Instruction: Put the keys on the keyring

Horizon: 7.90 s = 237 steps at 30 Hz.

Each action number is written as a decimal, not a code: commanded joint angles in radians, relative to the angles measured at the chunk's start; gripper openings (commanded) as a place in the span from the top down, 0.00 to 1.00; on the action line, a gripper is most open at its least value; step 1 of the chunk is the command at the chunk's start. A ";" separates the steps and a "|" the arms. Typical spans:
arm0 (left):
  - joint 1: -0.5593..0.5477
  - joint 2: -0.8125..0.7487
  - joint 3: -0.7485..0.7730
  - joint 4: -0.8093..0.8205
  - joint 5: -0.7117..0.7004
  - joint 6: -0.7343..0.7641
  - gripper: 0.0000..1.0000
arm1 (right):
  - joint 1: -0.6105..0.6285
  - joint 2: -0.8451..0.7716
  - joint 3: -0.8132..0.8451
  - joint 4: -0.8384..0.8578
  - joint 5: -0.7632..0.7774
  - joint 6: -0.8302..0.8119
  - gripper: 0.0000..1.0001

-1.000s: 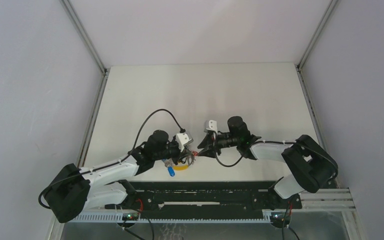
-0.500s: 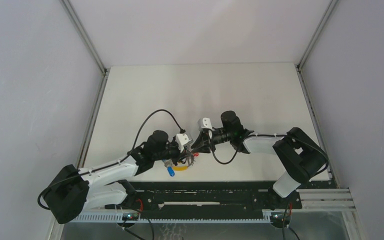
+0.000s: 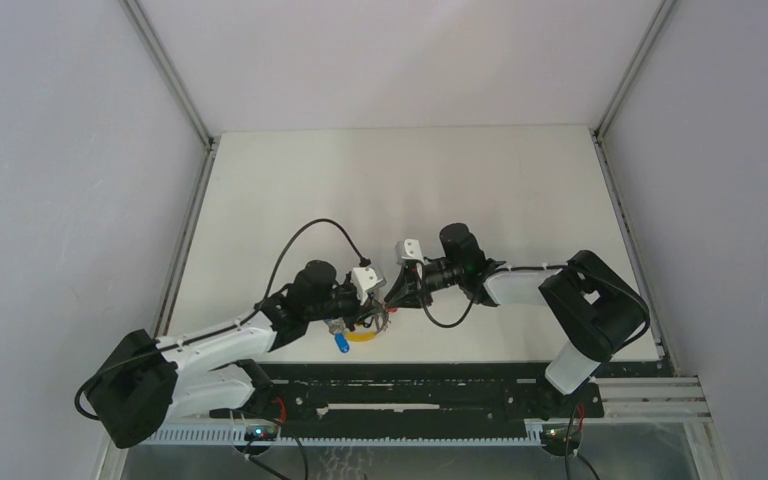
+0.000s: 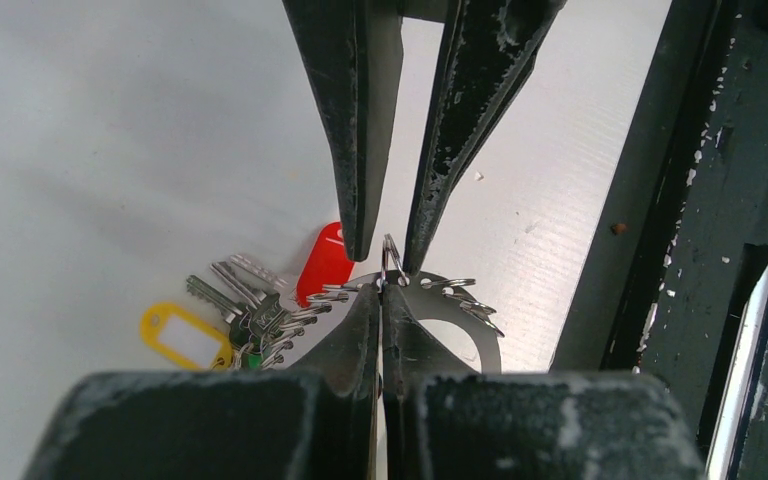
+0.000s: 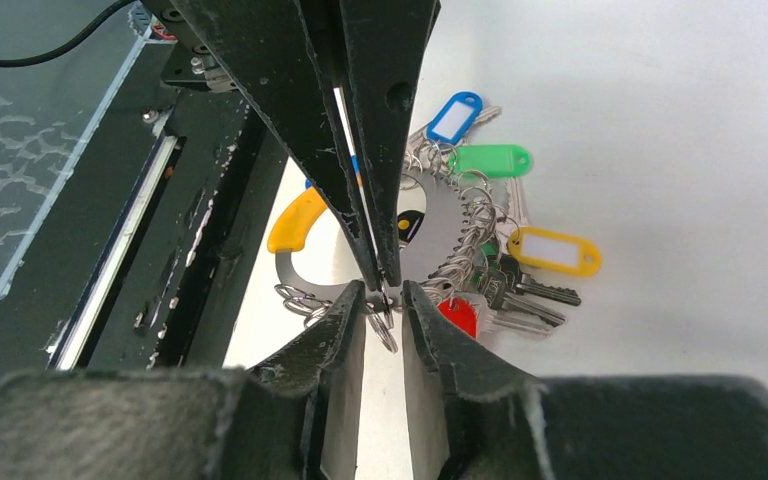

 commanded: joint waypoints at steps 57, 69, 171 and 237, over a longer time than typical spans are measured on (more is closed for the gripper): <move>-0.005 0.022 0.055 0.082 0.106 0.004 1.00 | -0.001 -0.005 0.042 0.074 -0.094 0.062 1.00; -0.005 -0.001 0.062 0.039 0.009 0.001 1.00 | -0.028 -0.189 -0.037 -0.050 0.141 0.071 0.78; -0.058 -0.002 0.105 -0.065 -0.025 -0.002 0.83 | -0.028 -0.103 -0.087 0.188 0.001 0.138 1.00; 0.048 0.012 -0.144 0.515 0.068 -0.137 0.61 | -0.067 0.027 -0.120 0.452 -0.111 0.270 1.00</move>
